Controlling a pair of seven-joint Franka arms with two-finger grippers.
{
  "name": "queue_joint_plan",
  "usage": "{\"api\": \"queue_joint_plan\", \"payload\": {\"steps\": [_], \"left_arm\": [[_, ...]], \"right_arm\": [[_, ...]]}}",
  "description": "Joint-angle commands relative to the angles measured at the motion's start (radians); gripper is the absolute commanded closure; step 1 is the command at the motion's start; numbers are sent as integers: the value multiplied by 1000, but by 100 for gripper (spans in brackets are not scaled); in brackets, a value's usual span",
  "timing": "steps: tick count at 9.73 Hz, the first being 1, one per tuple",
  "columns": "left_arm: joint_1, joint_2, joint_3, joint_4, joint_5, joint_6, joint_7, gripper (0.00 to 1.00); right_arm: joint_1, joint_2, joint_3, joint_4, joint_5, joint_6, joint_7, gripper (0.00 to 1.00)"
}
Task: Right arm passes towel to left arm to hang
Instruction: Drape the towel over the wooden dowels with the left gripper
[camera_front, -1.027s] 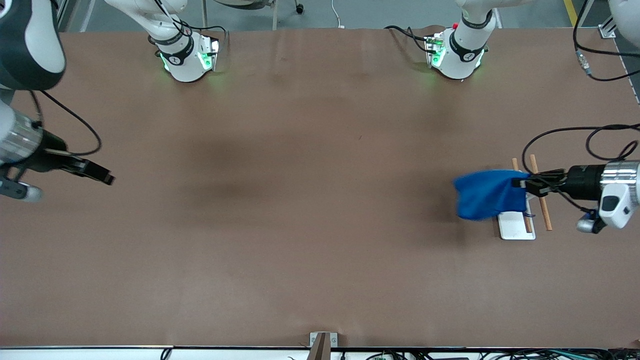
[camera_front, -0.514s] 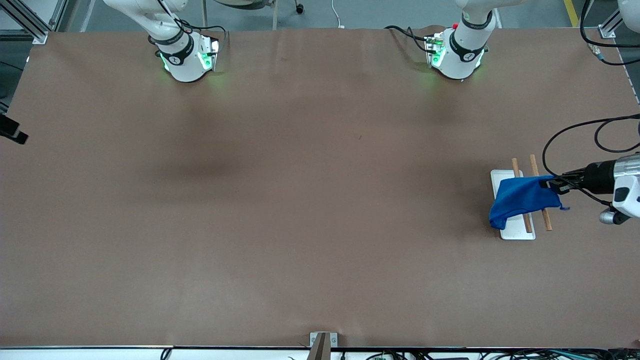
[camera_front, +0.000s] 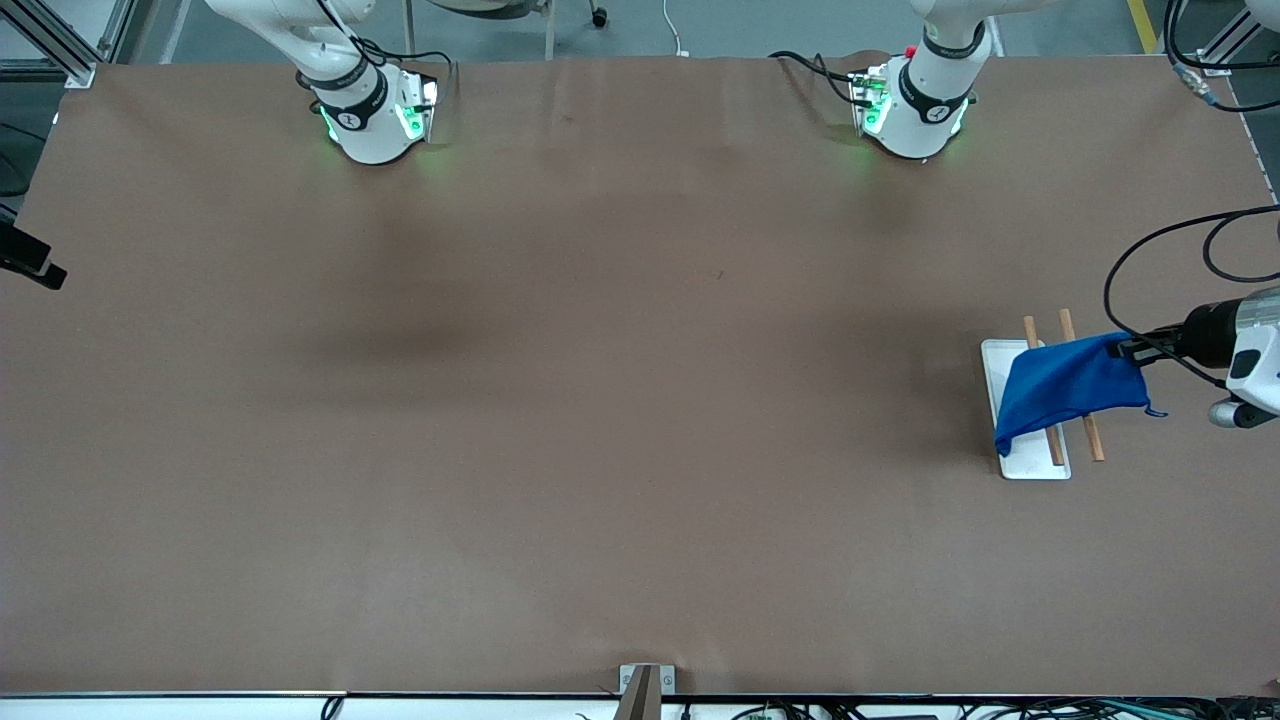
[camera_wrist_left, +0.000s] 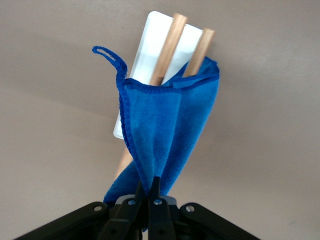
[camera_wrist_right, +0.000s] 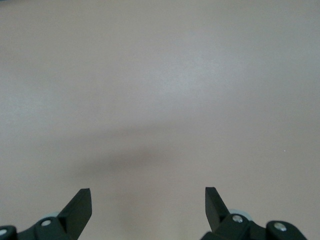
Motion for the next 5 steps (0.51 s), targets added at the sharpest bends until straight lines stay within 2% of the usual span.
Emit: {"api": "queue_joint_plan", "payload": {"steps": [1, 5], "left_arm": [[40, 13, 0, -43, 41, 37, 98, 100], [86, 51, 1, -20, 75, 79, 230, 100]], "right_arm": [[2, -35, 14, -33, -21, 2, 40, 0], [5, -35, 16, -33, -44, 2, 41, 0]]}}
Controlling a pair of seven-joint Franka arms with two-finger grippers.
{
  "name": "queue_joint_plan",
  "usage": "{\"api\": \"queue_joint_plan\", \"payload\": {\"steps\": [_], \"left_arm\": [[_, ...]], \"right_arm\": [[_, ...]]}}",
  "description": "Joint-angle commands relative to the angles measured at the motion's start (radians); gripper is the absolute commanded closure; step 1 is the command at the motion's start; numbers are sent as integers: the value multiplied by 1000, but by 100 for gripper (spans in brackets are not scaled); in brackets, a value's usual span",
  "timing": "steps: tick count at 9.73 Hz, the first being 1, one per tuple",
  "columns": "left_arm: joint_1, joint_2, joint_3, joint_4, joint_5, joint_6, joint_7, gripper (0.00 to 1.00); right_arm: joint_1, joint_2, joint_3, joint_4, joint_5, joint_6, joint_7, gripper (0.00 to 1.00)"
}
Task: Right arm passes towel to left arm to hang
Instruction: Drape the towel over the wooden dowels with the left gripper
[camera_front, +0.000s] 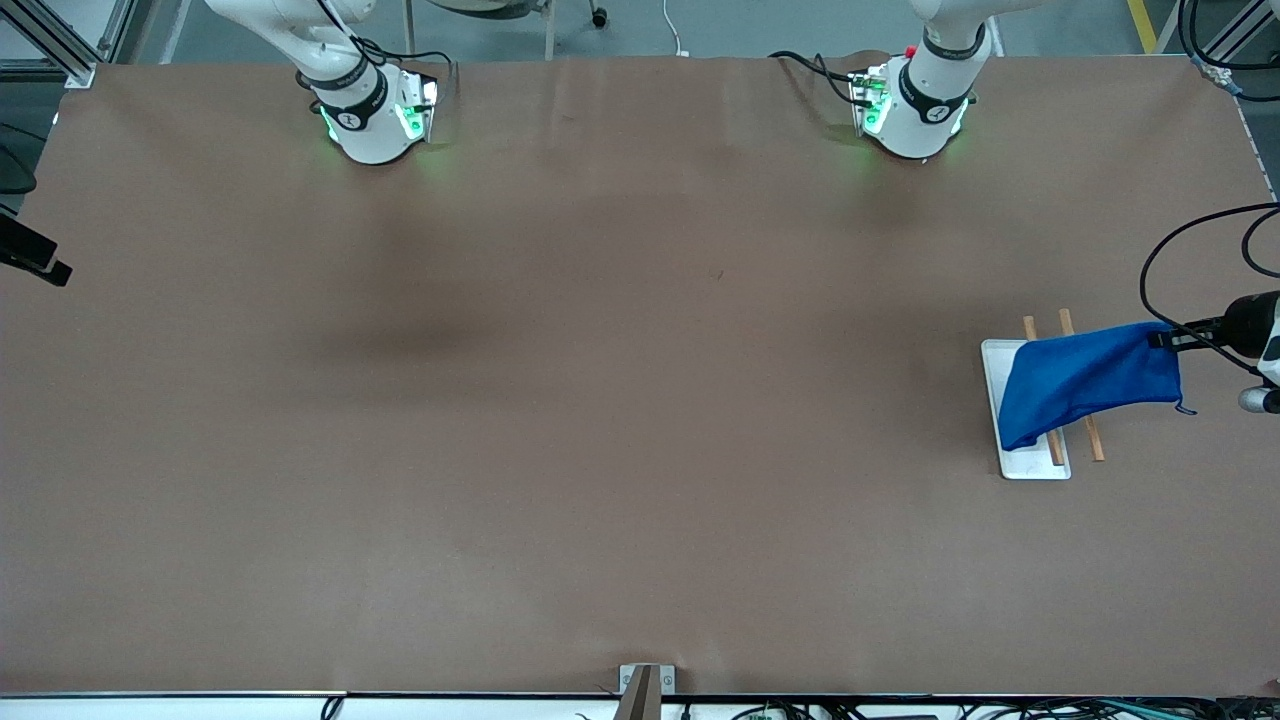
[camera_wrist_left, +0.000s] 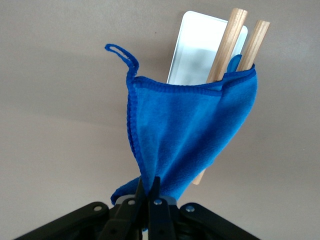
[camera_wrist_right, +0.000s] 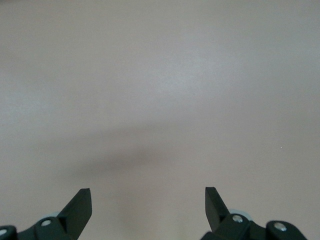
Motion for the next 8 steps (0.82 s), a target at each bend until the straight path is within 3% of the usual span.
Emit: {"api": "queue_joint_plan", "payload": {"steps": [1, 8], "left_arm": [[6, 33, -2, -5, 53, 42, 42, 100], [69, 97, -3, -5, 68, 70, 137, 97]], "right_arm": [[2, -29, 6, -31, -23, 4, 25, 0], [-4, -29, 2, -31, -13, 3, 25, 0]]}}
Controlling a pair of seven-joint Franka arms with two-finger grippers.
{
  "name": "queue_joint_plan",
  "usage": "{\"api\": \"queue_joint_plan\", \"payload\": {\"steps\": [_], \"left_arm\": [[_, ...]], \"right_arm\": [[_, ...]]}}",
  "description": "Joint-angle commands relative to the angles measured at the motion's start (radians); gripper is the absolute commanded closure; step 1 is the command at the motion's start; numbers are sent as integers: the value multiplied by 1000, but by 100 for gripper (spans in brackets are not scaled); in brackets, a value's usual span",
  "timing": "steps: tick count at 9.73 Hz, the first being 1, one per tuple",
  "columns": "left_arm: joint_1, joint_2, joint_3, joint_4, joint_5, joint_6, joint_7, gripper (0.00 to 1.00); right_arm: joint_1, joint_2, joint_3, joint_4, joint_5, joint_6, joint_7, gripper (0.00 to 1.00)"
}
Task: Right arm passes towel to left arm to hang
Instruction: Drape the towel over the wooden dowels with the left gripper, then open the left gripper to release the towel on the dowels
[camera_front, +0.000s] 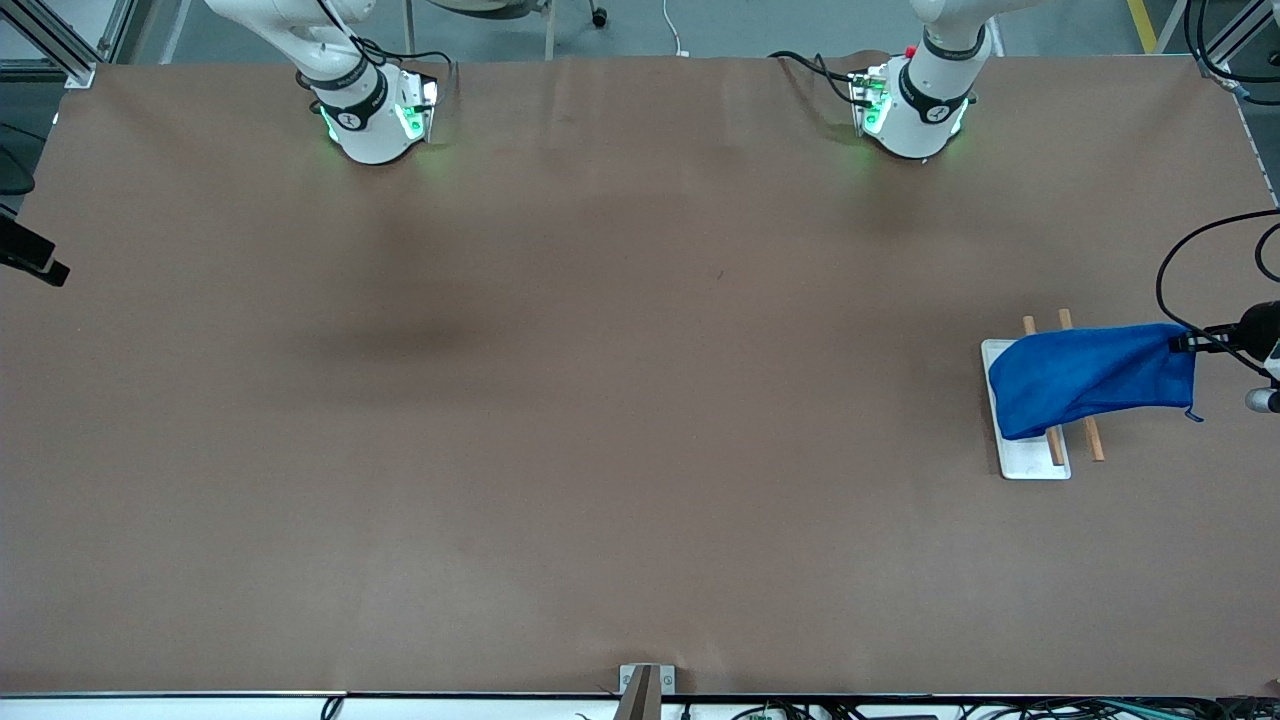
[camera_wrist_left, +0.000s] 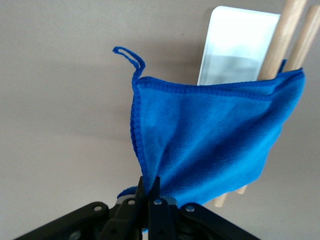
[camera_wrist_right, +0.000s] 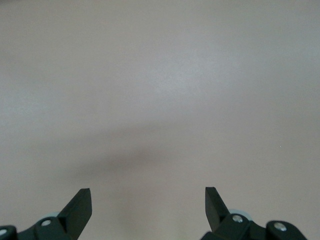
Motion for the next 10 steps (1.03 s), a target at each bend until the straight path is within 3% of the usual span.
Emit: {"api": "queue_joint_plan", "payload": {"steps": [1, 2, 3, 4, 5, 8, 10], "left_arm": [[13, 56, -4, -5, 13, 16, 16, 94], [13, 63, -4, -3, 16, 16, 17, 90], [12, 72, -4, -3, 20, 17, 19, 66], [12, 79, -4, 7, 23, 18, 20, 15], [12, 86, -4, 12, 23, 14, 31, 0], [3, 92, -4, 70, 23, 4, 57, 0], [-14, 90, -9, 152, 24, -83, 60, 0]], "right_arm": [[-6, -29, 3, -31, -11, 2, 20, 0], [-16, -27, 3, -30, -9, 3, 18, 0], [-23, -27, 3, -31, -8, 3, 17, 0], [-25, -27, 3, -31, -8, 3, 15, 0], [-25, -27, 4, -30, -8, 3, 15, 0], [-22, -27, 4, -31, -8, 3, 15, 0], [-22, -27, 4, -31, -8, 2, 15, 0]]}}
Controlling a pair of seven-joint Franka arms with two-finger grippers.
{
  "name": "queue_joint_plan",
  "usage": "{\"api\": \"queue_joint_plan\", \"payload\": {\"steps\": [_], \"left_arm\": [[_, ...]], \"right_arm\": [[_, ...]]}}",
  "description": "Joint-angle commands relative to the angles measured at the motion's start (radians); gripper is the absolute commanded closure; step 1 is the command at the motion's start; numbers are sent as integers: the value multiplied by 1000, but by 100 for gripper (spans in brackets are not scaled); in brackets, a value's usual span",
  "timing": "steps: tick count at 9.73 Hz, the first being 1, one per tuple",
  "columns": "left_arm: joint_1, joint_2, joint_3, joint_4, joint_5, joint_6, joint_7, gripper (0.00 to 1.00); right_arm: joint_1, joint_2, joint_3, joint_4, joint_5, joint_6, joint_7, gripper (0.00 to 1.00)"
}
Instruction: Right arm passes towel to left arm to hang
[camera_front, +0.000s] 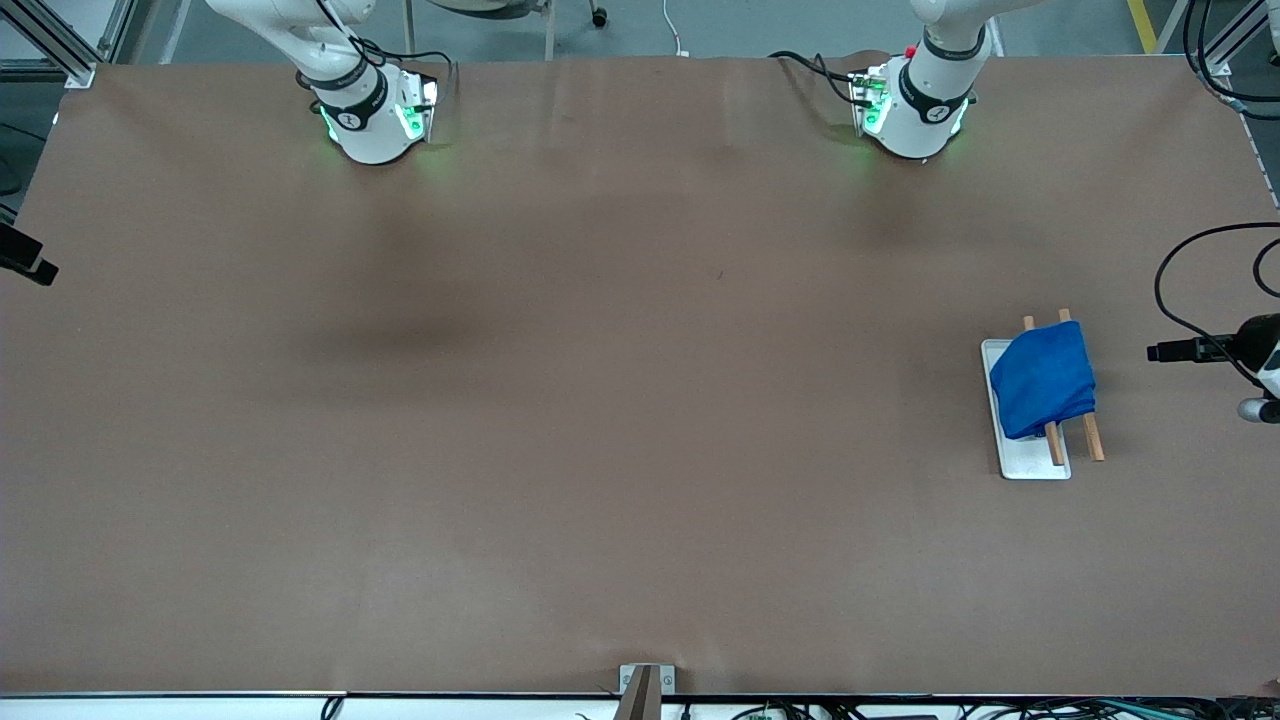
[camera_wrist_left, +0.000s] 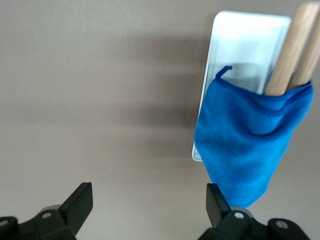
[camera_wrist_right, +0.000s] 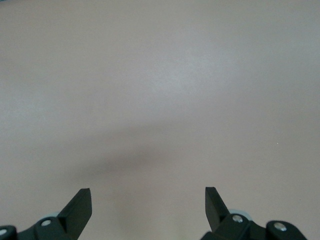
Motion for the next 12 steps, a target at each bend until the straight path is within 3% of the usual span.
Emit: {"api": "queue_joint_plan", "payload": {"steps": [1, 4, 7, 8, 12], "left_arm": [[-30, 32, -14, 114, 18, -116, 6, 0], [-97, -9, -25, 151, 4, -142, -130, 0], [-99, -70, -121, 151, -15, -190, -323, 0], [-99, -84, -127, 151, -81, -212, -395, 0], [-110, -179, -210, 151, -79, -218, -456, 0]], "right_arm": [[-5, -27, 9, -31, -8, 3, 13, 0], [-5, -27, 9, -31, -8, 3, 13, 0], [-5, -27, 9, -31, -8, 3, 13, 0], [-5, -27, 9, -31, -8, 3, 13, 0], [-7, -27, 7, -31, -8, 3, 12, 0]]}}
